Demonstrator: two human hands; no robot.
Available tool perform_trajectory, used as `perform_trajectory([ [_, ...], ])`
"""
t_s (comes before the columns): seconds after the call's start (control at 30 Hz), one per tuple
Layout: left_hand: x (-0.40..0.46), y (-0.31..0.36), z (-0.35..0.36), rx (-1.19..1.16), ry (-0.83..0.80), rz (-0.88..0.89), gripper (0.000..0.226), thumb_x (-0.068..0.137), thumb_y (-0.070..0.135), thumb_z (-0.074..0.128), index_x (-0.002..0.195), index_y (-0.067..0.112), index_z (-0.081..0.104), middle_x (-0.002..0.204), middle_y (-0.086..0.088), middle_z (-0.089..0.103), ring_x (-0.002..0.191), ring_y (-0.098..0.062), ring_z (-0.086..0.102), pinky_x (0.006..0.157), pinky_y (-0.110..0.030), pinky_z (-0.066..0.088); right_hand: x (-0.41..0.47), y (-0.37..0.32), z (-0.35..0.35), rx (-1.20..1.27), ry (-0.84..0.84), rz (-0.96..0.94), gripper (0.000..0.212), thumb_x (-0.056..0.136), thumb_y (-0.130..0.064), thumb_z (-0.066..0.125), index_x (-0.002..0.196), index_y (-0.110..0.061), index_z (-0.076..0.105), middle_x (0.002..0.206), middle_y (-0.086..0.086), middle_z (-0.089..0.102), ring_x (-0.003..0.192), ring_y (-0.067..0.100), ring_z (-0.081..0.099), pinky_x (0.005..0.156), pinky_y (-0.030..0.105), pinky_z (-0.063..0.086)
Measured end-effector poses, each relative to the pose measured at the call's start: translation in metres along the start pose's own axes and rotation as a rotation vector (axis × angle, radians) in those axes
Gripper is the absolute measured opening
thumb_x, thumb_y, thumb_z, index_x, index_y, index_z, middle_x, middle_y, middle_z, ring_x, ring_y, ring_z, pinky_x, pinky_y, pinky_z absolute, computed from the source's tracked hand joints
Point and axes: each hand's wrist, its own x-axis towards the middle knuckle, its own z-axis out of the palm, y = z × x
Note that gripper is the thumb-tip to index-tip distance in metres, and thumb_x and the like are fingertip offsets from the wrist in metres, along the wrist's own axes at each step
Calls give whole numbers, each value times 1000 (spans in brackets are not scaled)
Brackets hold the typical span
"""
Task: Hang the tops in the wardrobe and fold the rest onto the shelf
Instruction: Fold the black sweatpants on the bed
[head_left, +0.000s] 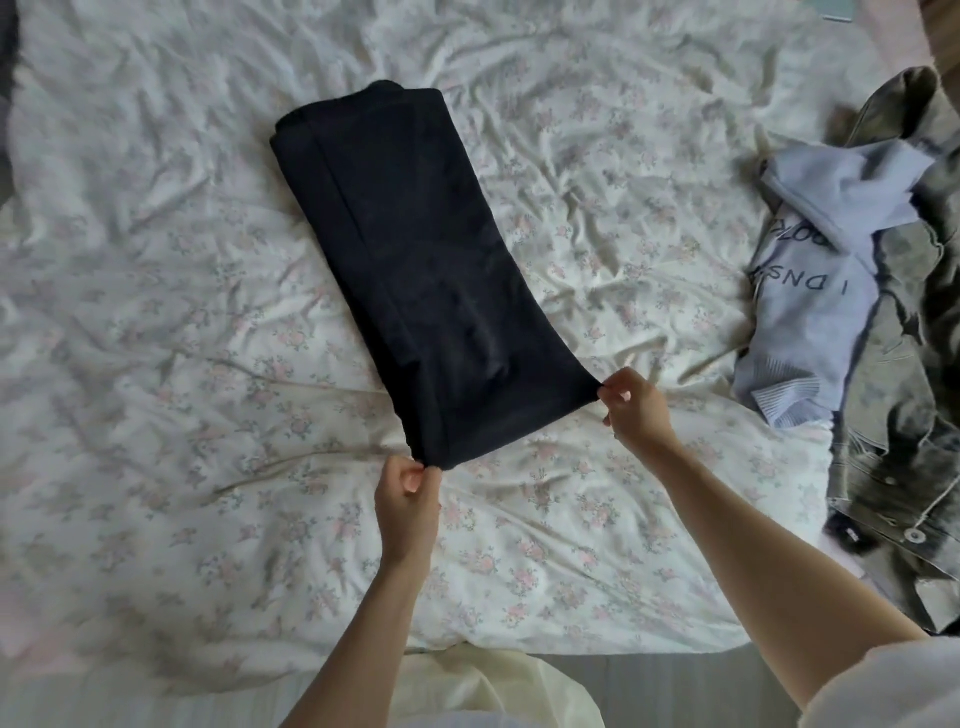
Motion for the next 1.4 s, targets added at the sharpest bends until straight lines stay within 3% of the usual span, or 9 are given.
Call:
perform_trajectory([
  [0.1,1,-11,0,93,-17,-136,13,86,9,59,80,15,49,88,-2,58,76,-17,56,66,-30,48,-7,3,15,40,44,121,15,92,-6,45,93,-12,59,85,7,66,69,24,62,64,40,54],
  [0.23,11,-2,1,-170,-63,-377,25,88,28,65,99,11,51,94,-5,55,85,-17,57,71,-30,52,-18,0,28,295,14,217,40,93,-23,52,129,-9,44,100,11,66,78,18,65,57,27,51],
  [0.5,29,36,32,-341,-75,-687,58,74,35,80,120,10,53,127,-5,54,119,-23,51,66,-23,44,-4,-38,47,514,12,346,75,84,-34,65,144,-15,25,124,8,49,107,24,56,93,41,50],
  [0.63,31,43,34,-406,31,-598,24,84,28,71,101,18,58,120,-1,59,108,-18,57,77,-27,46,2,-54,43,516,-24,337,50,86,-15,61,132,-6,43,96,5,53,69,12,49,56,23,40],
  [0.87,11,49,-2,-370,-150,-417,25,85,7,67,109,13,61,107,-5,67,101,-23,64,76,-32,53,-27,-56,6,477,-121,240,28,86,-5,57,114,-9,53,102,9,59,89,20,59,70,30,52],
  [1.1,-52,15,-58,-25,-320,-742,29,78,5,74,104,1,63,89,-8,68,81,-20,61,65,-26,44,-112,-5,-20,69,-509,471,17,85,-5,59,101,0,59,82,9,53,71,16,52,58,26,40],
  [1.23,-63,25,-69,27,-346,-608,82,78,7,74,145,15,28,109,-6,61,91,-19,61,67,-27,48,-136,0,-31,141,-359,384,59,84,-13,64,135,-22,37,101,6,54,76,14,55,54,22,42],
  [1.3,-58,45,-70,-67,-377,-556,96,80,6,72,150,31,12,108,0,60,95,-20,63,75,-33,53,-135,-14,-36,221,-278,294,50,84,-13,63,127,-28,43,87,4,54,65,14,50,50,23,40],
  [1.4,-43,86,-68,-190,-429,-487,76,86,6,64,145,36,27,107,-1,63,87,-19,65,62,-28,51,-121,-51,-44,350,-169,226,20,87,-13,59,102,-25,60,79,4,58,60,14,55,46,21,45],
])
